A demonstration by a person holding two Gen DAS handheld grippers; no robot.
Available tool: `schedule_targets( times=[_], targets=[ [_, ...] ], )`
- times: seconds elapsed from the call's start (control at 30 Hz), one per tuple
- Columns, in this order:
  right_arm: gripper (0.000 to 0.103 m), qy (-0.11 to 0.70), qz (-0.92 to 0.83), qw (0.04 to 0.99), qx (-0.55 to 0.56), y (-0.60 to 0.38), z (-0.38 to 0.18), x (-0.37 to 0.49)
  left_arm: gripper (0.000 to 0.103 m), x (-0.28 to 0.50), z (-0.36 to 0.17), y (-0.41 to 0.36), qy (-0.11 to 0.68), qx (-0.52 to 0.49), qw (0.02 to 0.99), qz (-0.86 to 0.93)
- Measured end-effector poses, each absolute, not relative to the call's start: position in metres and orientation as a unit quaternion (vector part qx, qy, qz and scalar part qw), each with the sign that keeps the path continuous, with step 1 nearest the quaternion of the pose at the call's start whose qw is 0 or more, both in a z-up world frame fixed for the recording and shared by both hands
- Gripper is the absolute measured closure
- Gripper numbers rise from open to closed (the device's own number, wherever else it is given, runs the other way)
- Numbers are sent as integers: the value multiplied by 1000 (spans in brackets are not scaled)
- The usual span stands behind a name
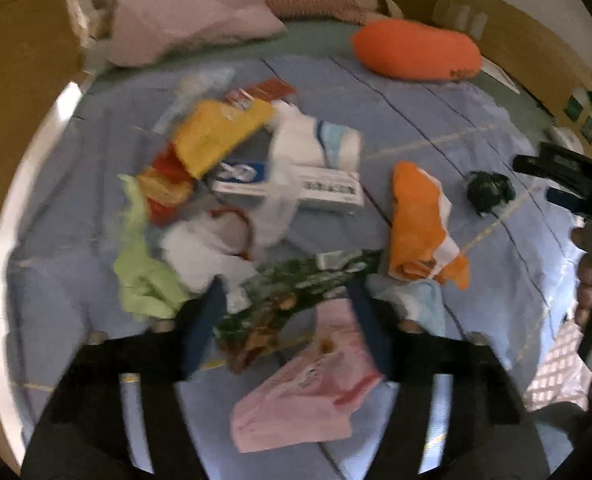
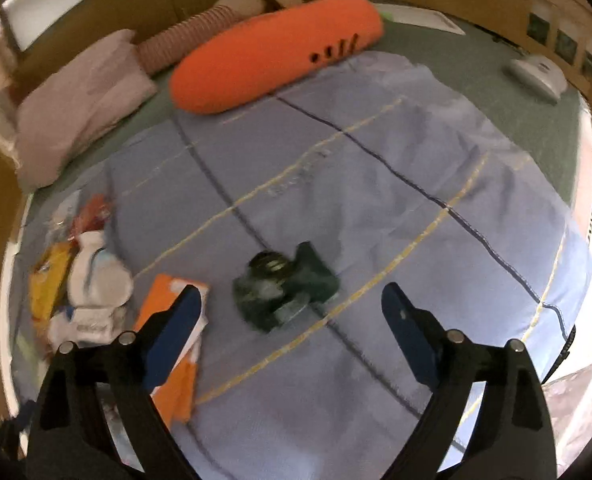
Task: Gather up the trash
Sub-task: 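Grasp the dark green crumpled wrapper with the right tool while the left tool grasps a green snack bag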
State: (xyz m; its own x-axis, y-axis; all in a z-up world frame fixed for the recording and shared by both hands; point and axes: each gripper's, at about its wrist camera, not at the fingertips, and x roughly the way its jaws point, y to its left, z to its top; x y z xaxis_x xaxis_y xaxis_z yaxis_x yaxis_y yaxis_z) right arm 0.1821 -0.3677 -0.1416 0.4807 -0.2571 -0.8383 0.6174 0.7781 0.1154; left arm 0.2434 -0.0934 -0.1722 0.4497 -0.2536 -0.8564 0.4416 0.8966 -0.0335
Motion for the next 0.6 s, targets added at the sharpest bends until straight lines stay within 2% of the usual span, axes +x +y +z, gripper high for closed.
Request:
schedule_targets(
  times=[0.1, 0.13, 0.17, 0.2, 0.27, 0.33, 0.4, 0.6],
  targets=[
    [14, 468, -248, 824, 199, -364, -161, 201, 45, 250, -183, -104, 481, 125, 845, -198],
    [19, 482, -246, 819, 191, -362, -170, 210, 47, 252, -188, -105, 488, 123, 841, -200],
    [22, 494, -246, 813, 185, -360, -177, 216, 57, 257, -195, -106, 500, 117, 833, -203],
    [33, 509, -247, 805, 179, -360, -187, 224, 73, 260, -202, -105, 512, 113, 827, -201],
    [39, 511, -240, 805, 180, -359, -190, 226, 89, 267, -213, -103, 532, 100, 816, -202],
    [51, 508, -235, 812, 165, -353, -182, 225, 92, 267, -212, -100, 535, 92, 813, -209],
    [52, 490, -226, 827, 158, -345, -166, 218, 97, 265, -203, -96, 525, 78, 821, -211],
    [54, 383, -196, 893, 136, -309, -95, 172, 99, 243, -139, -61, 459, -1, 859, -226]
  ],
)
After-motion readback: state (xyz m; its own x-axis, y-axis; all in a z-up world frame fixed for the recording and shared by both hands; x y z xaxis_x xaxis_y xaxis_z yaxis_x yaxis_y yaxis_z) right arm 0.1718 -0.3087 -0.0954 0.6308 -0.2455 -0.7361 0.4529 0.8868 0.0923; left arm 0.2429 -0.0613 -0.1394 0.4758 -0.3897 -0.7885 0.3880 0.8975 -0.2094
